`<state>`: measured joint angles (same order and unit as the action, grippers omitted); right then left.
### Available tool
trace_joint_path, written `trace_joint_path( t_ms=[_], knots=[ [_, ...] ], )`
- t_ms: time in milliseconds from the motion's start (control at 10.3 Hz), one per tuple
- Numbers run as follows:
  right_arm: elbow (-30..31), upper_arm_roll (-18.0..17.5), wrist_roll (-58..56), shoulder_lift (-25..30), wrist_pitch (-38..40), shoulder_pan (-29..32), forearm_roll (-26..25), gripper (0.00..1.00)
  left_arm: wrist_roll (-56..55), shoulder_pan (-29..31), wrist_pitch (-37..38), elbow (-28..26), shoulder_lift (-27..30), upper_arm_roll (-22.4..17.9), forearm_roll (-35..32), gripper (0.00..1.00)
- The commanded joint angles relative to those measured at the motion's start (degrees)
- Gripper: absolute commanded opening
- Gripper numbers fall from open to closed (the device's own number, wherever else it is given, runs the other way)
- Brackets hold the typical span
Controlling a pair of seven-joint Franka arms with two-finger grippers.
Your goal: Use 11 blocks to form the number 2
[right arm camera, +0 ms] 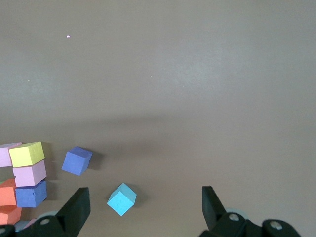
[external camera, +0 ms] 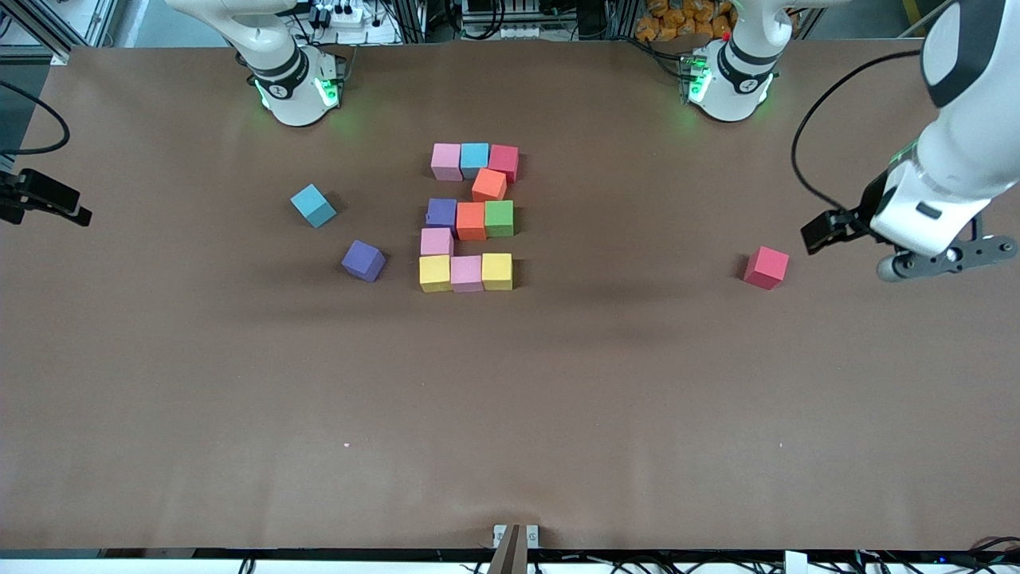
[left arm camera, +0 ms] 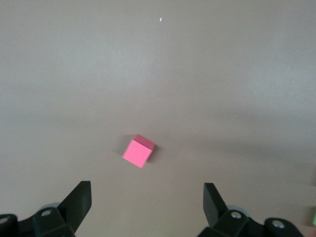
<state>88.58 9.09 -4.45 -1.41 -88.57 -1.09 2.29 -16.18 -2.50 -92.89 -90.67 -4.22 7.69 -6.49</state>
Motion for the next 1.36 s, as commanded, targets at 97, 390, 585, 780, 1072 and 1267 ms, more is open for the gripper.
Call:
trace_joint_path(
  t_ms=[97, 390, 585, 780, 1072, 1267],
  knots=[
    [-1.0, -0.3, -0.7, -0.3, 0.3, 0.6, 1.4, 1.0, 8.8, 0.1, 4.0, 2.4, 0.6, 0.0, -2.4, 1.0],
    [-1.0, -0.3, -0.7, -0.3, 0.0, 0.6, 1.5, 1.0, 9.6, 0.2, 9.2, 6.6, 1.1, 0.2, 1.2, 1.0],
    [-1.0, -0.3, -0.7, -0.3, 0.0, 0.7, 1.5, 1.0, 13.0, 0.3, 9.3, 6.6, 1.3, 0.2, 1.3, 1.0],
    [-1.0, -0.3, -0.7, -0.3, 0.0, 0.7, 1.5, 1.0, 14.3, 0.8, 9.0, 6.7, 1.1, 0.0, 1.2, 1.0],
    [-1.0, -0.3, -0.7, -0.4, 0.0, 0.7, 1.5, 1.0, 14.3, 0.8, 7.3, 6.7, 1.0, -0.1, 1.6, 1.0],
    [-0.9, -0.3, -0.7, -0.4, 0.0, 0.7, 1.5, 1.0, 14.3, 0.9, 5.7, 6.6, 1.1, -0.1, 2.3, 1.0]
  ],
)
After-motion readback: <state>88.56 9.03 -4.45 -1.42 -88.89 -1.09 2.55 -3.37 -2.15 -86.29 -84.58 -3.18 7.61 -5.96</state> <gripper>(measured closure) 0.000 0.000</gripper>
